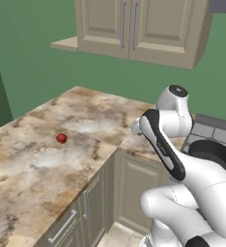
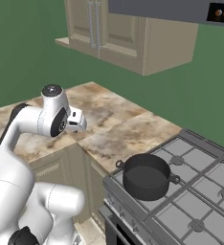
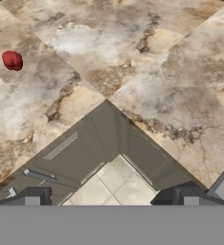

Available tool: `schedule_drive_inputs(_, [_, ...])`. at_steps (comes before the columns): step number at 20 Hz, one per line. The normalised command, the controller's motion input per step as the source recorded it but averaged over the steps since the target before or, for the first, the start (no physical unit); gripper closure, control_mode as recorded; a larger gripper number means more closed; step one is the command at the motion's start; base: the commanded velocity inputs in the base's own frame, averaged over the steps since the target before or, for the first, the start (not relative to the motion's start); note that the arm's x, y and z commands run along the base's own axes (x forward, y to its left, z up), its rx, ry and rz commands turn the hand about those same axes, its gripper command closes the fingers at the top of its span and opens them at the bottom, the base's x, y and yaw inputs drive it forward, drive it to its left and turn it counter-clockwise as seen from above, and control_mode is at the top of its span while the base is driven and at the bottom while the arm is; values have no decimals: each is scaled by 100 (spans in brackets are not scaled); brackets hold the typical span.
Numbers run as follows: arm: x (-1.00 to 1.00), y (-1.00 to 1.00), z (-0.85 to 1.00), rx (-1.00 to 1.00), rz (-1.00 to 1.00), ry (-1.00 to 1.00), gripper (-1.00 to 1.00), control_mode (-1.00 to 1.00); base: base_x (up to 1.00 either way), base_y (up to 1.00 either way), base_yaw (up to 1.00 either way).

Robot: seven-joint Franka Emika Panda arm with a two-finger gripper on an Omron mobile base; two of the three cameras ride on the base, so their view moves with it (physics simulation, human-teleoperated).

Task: Turn on the burner for the pot on the stove. Wait thirty seconds for the pot to heat up. Then add the bell pepper to the pot.

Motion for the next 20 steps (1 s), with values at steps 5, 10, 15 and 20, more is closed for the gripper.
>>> schedule_drive_inputs(5, [0, 0, 0, 0, 0, 0, -100, -100, 0, 0, 0])
schedule_drive_inputs(10, [0, 0, 0, 0, 0, 0, -100, -100, 0, 0, 0])
schedule_drive_inputs(15, [0, 0, 0, 0, 0, 0, -100, -100, 0, 0, 0])
schedule_drive_inputs(20, [0, 0, 0, 0, 0, 0, -100, -100, 0, 0, 0])
